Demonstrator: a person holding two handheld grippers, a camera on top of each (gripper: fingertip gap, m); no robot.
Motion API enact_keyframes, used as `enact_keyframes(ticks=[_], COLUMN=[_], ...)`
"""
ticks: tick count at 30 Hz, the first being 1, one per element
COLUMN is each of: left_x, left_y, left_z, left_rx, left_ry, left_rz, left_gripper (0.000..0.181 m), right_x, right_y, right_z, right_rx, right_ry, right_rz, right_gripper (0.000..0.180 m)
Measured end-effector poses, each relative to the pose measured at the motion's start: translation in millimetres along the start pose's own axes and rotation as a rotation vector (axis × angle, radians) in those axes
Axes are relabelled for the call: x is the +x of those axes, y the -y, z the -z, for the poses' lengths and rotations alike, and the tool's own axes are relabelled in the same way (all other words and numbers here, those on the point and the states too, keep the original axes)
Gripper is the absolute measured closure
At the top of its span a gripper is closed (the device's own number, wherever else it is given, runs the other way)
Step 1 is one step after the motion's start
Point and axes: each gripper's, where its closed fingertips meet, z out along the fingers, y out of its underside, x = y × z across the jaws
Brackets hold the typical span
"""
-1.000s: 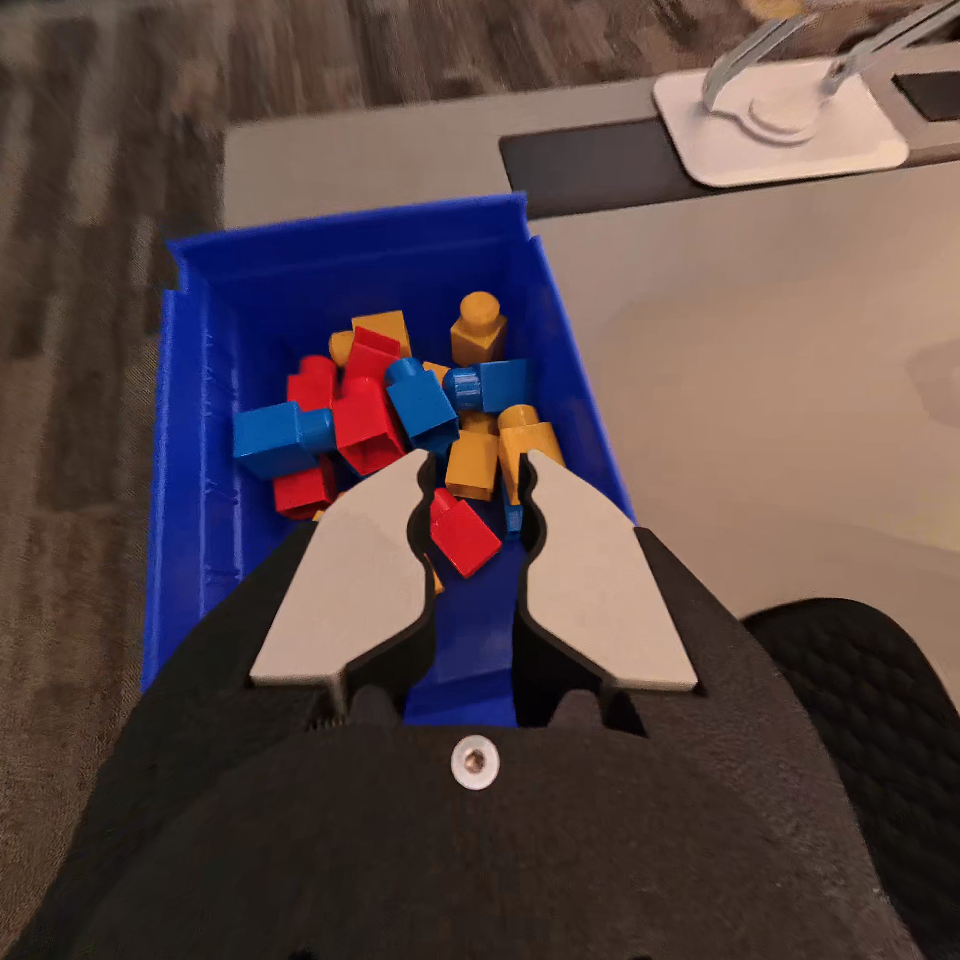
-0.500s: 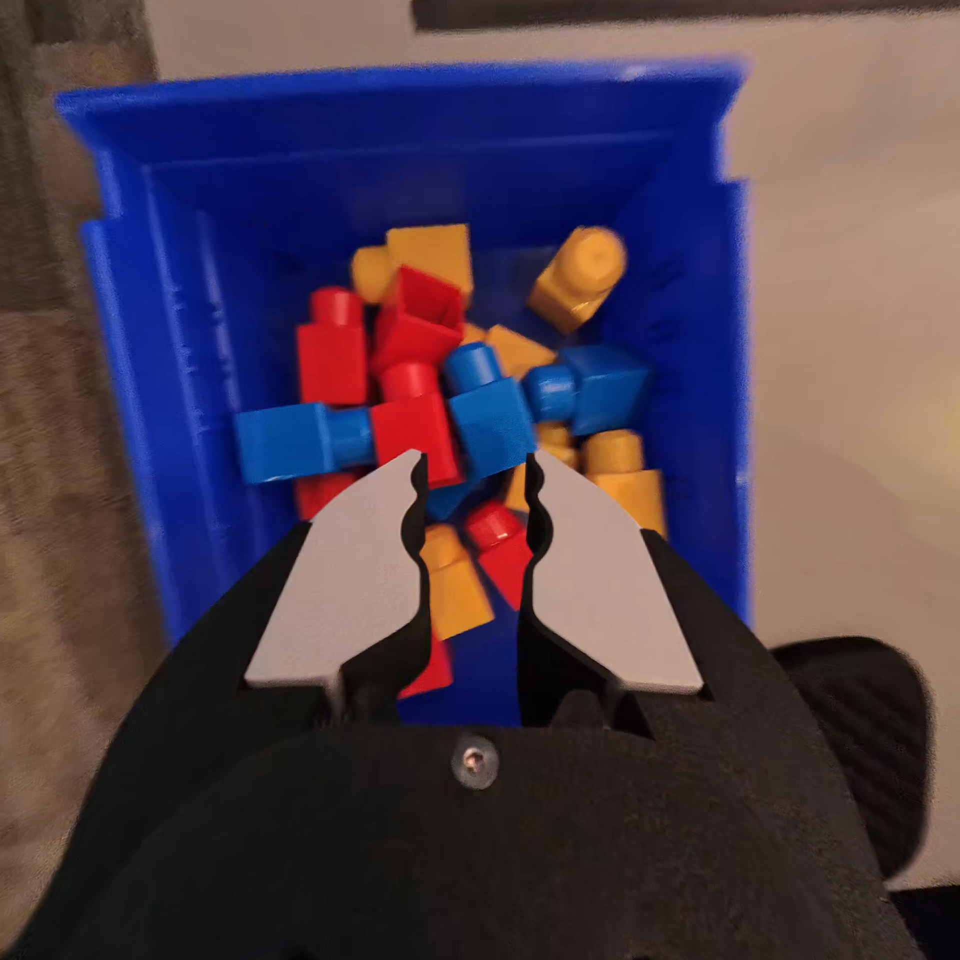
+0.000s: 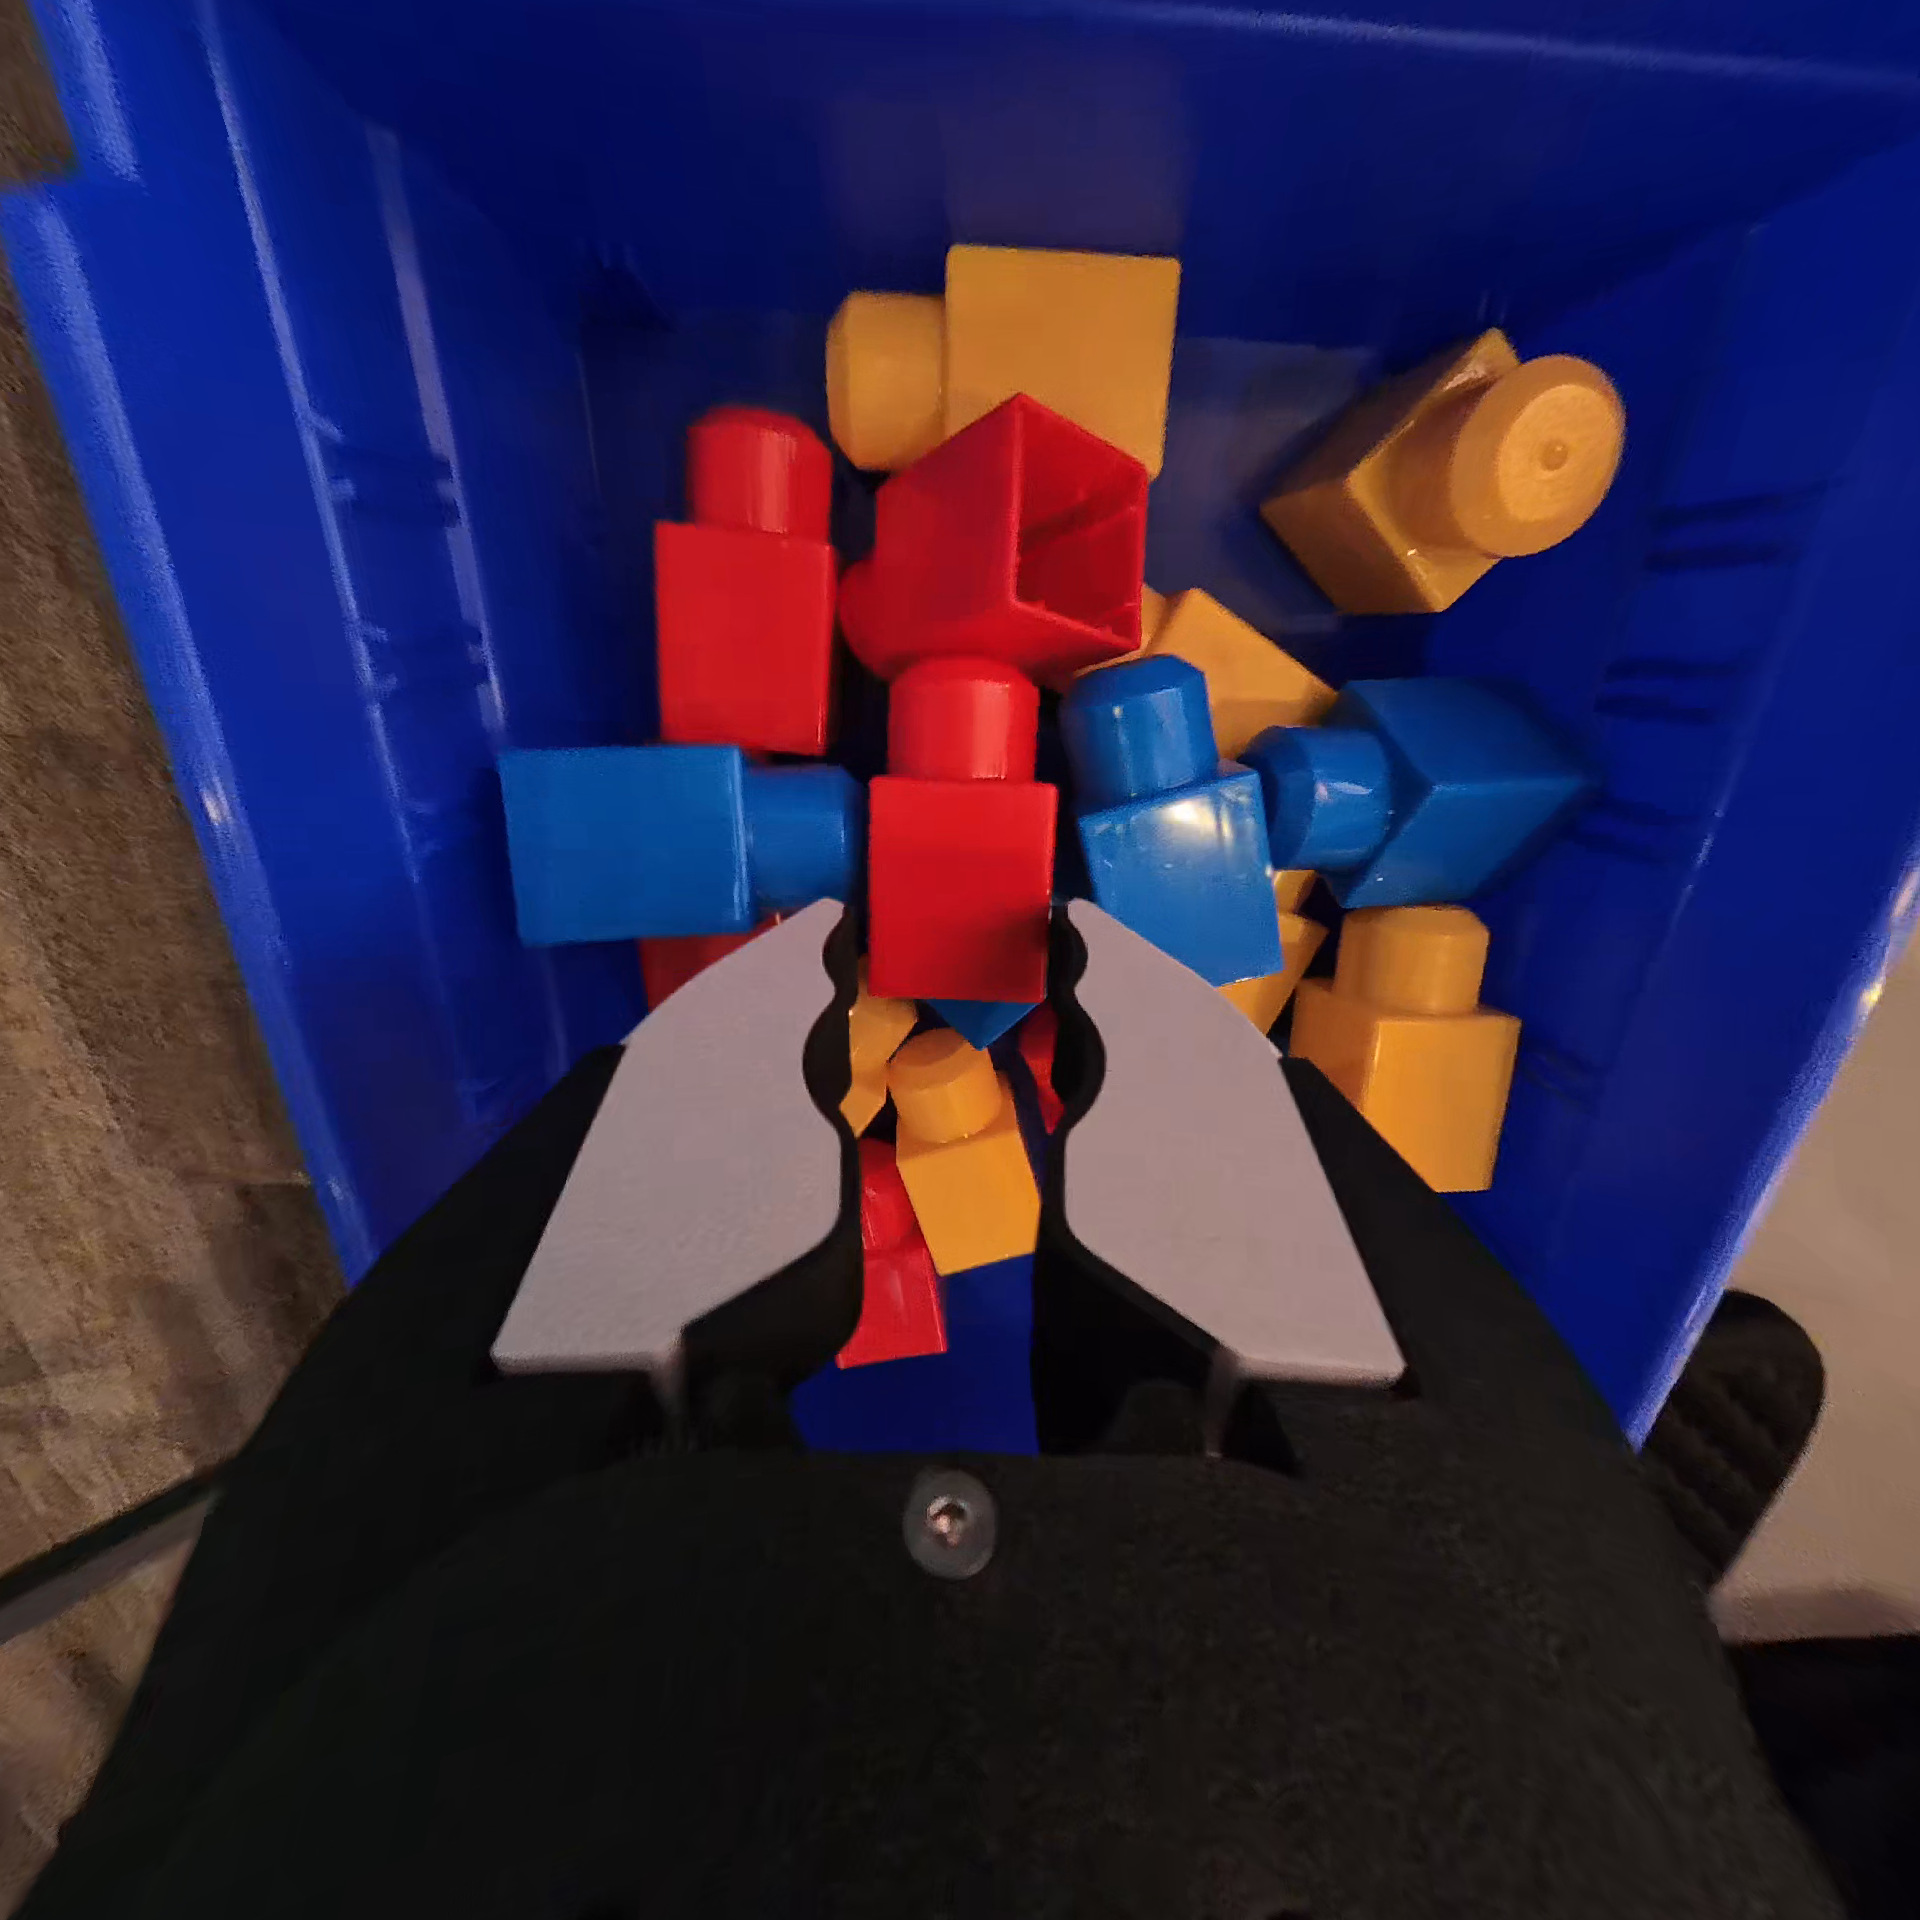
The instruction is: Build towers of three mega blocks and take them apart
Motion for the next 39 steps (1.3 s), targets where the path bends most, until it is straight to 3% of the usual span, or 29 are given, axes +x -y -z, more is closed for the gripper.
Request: enact_keyframes(ticks=[4,13,19,27,31,34,39], left_x=[-4,-6,-6,5,53,115,228], left_y=[-11,1,-4,4,23,29,18], left_z=[-12,-19,-17,34,90,140,205], left_rx=[-0.116,-0.094,-0.093,0.160,0.475,0.724,0.999], left_ry=[-0.014,0.038,-0.005,-0.102,-0.381,-0.706,-1.095], left_rz=[0.023,-0.082,-0.054,-0.098,-0.132,-0.183,-0.304], left_gripper=[0.142,0.144,0.144,0.144,0.144,0.144,0.145], right_x=[2,6,5,8,10,9,-9], right_y=[-2,-11,-17,-22,-28,-39,-54], right_z=[-1,-6,-10,-13,-21,-31,-54], right_rx=[-0.010,-0.043,-0.072,-0.081,-0.093,-0.115,-0.121], right_ry=[-0.008,-0.015,-0.015,-0.013,0.000,0.026,0.154], right_rz=[0.000,-0.005,0.000,-0.013,-0.025,-0.042,-0.105], right_gripper=[0.144,0.144,0.144,0.144,0.144,0.144,0.143])
